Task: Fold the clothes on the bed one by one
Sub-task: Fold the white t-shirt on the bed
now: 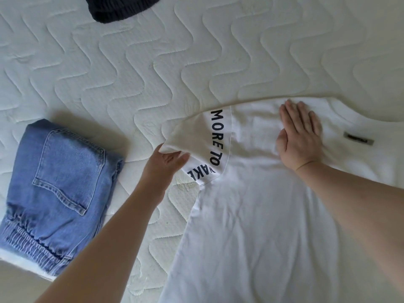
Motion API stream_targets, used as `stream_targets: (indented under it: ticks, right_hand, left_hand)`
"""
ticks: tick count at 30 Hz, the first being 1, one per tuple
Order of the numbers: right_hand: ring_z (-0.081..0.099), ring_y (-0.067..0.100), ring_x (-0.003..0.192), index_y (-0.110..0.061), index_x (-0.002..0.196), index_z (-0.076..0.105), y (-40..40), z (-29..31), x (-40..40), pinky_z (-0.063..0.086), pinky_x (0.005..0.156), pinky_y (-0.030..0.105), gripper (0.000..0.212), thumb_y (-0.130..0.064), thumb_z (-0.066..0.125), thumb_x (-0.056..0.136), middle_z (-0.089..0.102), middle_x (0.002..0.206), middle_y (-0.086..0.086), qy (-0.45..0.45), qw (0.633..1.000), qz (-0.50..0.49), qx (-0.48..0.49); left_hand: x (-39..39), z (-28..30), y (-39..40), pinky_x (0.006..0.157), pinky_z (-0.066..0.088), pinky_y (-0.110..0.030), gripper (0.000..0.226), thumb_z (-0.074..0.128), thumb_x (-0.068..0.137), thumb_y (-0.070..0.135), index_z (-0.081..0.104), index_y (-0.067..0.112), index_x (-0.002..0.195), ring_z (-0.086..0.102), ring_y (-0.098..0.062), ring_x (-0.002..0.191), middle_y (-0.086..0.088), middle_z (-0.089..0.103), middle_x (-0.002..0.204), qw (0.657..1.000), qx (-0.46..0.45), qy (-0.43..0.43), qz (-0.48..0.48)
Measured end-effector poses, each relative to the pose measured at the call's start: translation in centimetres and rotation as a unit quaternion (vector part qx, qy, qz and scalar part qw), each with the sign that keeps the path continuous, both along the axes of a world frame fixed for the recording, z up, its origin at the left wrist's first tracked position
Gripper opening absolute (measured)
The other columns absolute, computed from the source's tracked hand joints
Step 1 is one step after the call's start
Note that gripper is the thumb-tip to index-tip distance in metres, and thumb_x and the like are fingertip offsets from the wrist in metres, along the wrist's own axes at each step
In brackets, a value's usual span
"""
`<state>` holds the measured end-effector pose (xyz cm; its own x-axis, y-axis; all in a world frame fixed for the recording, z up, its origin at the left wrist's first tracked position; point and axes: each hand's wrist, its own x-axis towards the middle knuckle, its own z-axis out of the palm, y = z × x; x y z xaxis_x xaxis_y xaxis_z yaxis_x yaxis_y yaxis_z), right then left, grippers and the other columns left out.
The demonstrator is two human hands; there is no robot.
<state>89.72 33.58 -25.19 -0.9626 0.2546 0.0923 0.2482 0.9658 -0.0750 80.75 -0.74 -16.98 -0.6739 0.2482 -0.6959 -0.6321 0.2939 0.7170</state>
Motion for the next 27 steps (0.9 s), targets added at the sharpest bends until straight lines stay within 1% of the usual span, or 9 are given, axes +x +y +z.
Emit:
stream_targets:
  ticks: [2,4,7,9,11,16,18,22,27]
  right_hand:
    - [0.02,0.022,0.149,-0.016,0.152,0.032,0.0,0.0,0.0,0.016,0.121,0.045,0.062,-0.021,0.037,0.09,0.027,0.16,-0.001,0.0,1.0,0.001,0.0]
    - [0.02,0.022,0.149,-0.015,0.152,0.032,0.0,0.0,0.0,0.016,0.121,0.045,0.062,-0.022,0.037,0.09,0.028,0.16,-0.001,0.002,1.0,0.0,-0.001]
    - [0.02,0.023,0.149,-0.015,0.152,0.032,0.0,-0.1,0.0,0.014,0.121,0.043,0.063,-0.022,0.037,0.089,0.028,0.16,0.0,0.007,1.0,0.0,-0.001]
    - [0.021,0.023,0.149,-0.015,0.152,0.032,0.1,-0.2,0.1,0.014,0.121,0.043,0.063,-0.022,0.037,0.089,0.029,0.16,0.001,0.01,1.0,0.002,-0.002]
    - [0.02,0.023,0.149,-0.015,0.152,0.032,0.1,-0.3,0.1,0.015,0.121,0.044,0.063,-0.022,0.037,0.089,0.028,0.16,0.001,0.011,1.0,0.002,-0.005]
    - [0.018,0.024,0.149,-0.016,0.152,0.029,0.3,-0.3,0.1,0.014,0.121,0.043,0.063,-0.023,0.035,0.09,0.027,0.16,0.0,0.008,1.0,0.003,-0.018]
    - [0.018,0.024,0.149,-0.016,0.152,0.028,0.2,-0.2,0.1,0.012,0.121,0.043,0.062,-0.023,0.034,0.091,0.027,0.16,0.0,0.004,1.0,0.001,-0.024]
    - [0.017,0.023,0.15,-0.017,0.153,0.028,0.2,0.0,0.2,0.012,0.121,0.043,0.063,-0.023,0.035,0.091,0.025,0.161,-0.001,-0.002,1.0,-0.001,-0.03]
    - [0.019,0.024,0.149,-0.016,0.152,0.031,0.1,0.0,0.2,0.012,0.121,0.043,0.063,-0.022,0.037,0.09,0.027,0.16,0.001,0.001,1.0,-0.003,-0.03]
  left_hand:
    - [0.4,0.2,0.9,0.095,0.047,-0.028,0.059,0.085,0.072,0.033,0.054,0.028,0.122,0.063,-0.004,0.111,0.011,0.07,0.112,0.993,-0.084,0.054,-0.057]
    - [0.6,0.1,2.0,0.089,0.041,-0.032,0.068,0.081,0.076,0.04,0.044,0.031,0.133,0.059,-0.004,0.105,0.019,0.066,0.104,0.953,-0.215,0.128,-0.173]
    - [0.9,0.0,3.6,0.082,0.036,-0.034,0.047,0.073,0.082,0.042,0.052,0.026,0.122,0.061,-0.007,0.091,0.022,0.063,0.081,0.922,-0.309,0.157,-0.175]
    - [1.3,0.0,3.7,0.071,0.048,-0.025,0.041,0.073,0.083,0.036,0.055,0.027,0.118,0.062,0.001,0.078,0.018,0.063,0.077,0.944,-0.29,0.137,-0.07]
    - [2.0,0.3,2.9,0.057,0.042,-0.009,0.043,0.073,0.083,0.032,0.053,0.033,0.12,0.059,0.011,0.075,0.017,0.065,0.079,0.952,-0.267,0.15,0.005]
    - [4.0,1.2,-0.7,0.064,0.042,-0.007,0.045,0.077,0.08,0.024,0.054,0.046,0.113,0.062,-0.004,0.077,0.018,0.065,0.089,0.939,-0.241,0.234,0.075]
    - [5.5,1.3,-2.1,0.066,0.042,-0.007,0.048,0.077,0.081,0.023,0.054,0.047,0.116,0.062,-0.006,0.077,0.016,0.064,0.092,0.936,-0.248,0.235,0.08]
    - [9.2,0.8,-2.0,0.073,0.051,-0.015,0.057,0.077,0.082,0.027,0.049,0.033,0.131,0.062,0.003,0.08,0.016,0.065,0.094,0.959,-0.235,0.152,-0.048]
    - [8.1,0.7,-0.8,0.064,0.039,-0.015,0.049,0.065,0.08,0.055,0.05,0.029,0.119,0.06,0.004,0.082,0.018,0.065,0.087,0.949,-0.286,0.125,0.038]
